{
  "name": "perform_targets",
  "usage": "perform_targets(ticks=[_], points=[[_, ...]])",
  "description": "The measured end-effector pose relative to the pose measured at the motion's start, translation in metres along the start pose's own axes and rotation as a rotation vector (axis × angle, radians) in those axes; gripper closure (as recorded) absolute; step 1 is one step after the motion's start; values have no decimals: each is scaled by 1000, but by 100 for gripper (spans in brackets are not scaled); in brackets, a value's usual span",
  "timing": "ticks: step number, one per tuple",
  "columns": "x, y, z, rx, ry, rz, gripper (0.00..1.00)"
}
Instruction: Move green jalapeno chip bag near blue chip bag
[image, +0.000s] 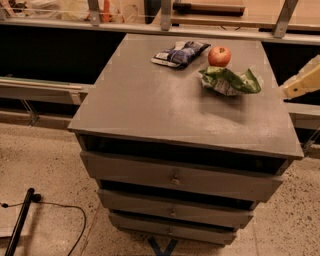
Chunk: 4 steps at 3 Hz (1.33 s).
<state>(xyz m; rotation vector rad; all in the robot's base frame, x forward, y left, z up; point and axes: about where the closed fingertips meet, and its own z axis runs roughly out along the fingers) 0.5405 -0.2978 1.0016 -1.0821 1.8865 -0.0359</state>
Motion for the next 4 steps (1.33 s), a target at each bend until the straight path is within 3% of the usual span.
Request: perform_targets(ticks=[1,2,3,4], points=[[0,0,3,0,-11,11,0],[0,3,31,6,-131,133,0],[5,2,72,-5,-210,255,0],[9,6,103,-46,-219,296,0]])
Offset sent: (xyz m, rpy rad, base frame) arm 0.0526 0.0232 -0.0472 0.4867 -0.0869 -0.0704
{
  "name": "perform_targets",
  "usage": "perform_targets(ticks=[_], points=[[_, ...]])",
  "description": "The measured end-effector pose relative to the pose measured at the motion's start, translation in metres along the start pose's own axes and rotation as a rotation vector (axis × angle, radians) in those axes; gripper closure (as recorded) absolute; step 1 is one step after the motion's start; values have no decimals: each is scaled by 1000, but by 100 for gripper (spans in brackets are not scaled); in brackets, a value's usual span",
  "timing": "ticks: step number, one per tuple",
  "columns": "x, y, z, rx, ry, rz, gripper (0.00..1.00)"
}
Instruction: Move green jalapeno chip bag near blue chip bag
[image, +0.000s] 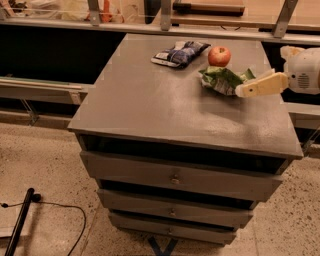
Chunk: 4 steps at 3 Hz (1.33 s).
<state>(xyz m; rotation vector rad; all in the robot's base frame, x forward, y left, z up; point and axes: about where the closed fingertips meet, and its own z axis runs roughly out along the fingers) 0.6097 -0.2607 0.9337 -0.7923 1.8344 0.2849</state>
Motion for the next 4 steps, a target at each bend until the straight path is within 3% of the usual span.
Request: perform_targets(ticks=[1,2,3,4], points=[[15,3,16,-31,25,19,0],[29,2,24,-56,33,34,17],[45,7,26,-89,42,41,41],[45,11,29,-122,35,11,64]])
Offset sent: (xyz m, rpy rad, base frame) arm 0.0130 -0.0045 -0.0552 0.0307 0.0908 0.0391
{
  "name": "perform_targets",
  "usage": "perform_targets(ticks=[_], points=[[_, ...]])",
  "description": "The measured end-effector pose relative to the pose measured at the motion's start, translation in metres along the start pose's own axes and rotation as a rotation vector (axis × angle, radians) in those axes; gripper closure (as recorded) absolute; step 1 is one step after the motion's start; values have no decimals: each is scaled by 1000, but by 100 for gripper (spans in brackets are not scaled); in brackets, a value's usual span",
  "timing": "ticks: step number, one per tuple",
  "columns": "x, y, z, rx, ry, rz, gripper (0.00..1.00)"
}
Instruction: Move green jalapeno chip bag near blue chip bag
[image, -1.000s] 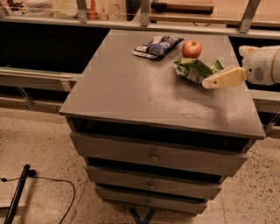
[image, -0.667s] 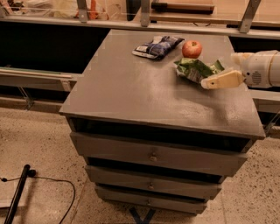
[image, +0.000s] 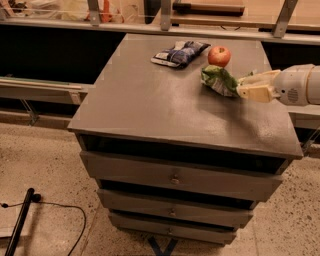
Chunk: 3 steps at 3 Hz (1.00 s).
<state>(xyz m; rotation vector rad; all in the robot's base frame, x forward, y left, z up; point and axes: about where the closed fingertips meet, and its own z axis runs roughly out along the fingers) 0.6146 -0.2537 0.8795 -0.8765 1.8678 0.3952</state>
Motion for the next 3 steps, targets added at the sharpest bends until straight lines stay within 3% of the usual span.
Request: perform_targets(ticks=[1,2,3], points=[[-14,9,10,-44,-33,-40,87],[-29,23,27,-109,-72,-63,100],[-39,37,46,-143,-76,-90,100]])
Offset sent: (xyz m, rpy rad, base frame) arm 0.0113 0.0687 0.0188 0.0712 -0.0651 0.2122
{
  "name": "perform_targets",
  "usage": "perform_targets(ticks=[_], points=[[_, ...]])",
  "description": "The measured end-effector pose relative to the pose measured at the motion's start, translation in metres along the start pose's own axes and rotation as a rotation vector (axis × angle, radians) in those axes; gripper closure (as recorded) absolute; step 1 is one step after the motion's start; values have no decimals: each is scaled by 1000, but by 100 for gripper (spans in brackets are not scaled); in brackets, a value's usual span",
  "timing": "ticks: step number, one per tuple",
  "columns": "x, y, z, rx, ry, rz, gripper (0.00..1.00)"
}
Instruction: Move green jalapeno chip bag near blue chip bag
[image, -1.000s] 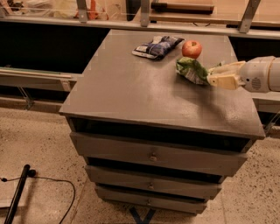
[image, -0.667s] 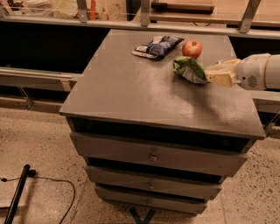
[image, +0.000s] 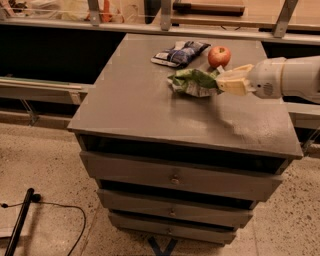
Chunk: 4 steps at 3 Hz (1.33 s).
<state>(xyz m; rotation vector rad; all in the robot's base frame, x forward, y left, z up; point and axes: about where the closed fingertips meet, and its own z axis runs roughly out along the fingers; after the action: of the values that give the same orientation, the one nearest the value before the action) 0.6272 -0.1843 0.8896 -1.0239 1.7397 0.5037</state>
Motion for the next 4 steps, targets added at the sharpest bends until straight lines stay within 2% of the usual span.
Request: perform_targets(ticks=[1,2,3,4], points=[[0,-3,15,36,13,-12,100],[-10,-30,28,173,-6,-23,100],[-20,-57,30,276,-30,-31,100],[-28,-70,33,313,-49,-38,82]])
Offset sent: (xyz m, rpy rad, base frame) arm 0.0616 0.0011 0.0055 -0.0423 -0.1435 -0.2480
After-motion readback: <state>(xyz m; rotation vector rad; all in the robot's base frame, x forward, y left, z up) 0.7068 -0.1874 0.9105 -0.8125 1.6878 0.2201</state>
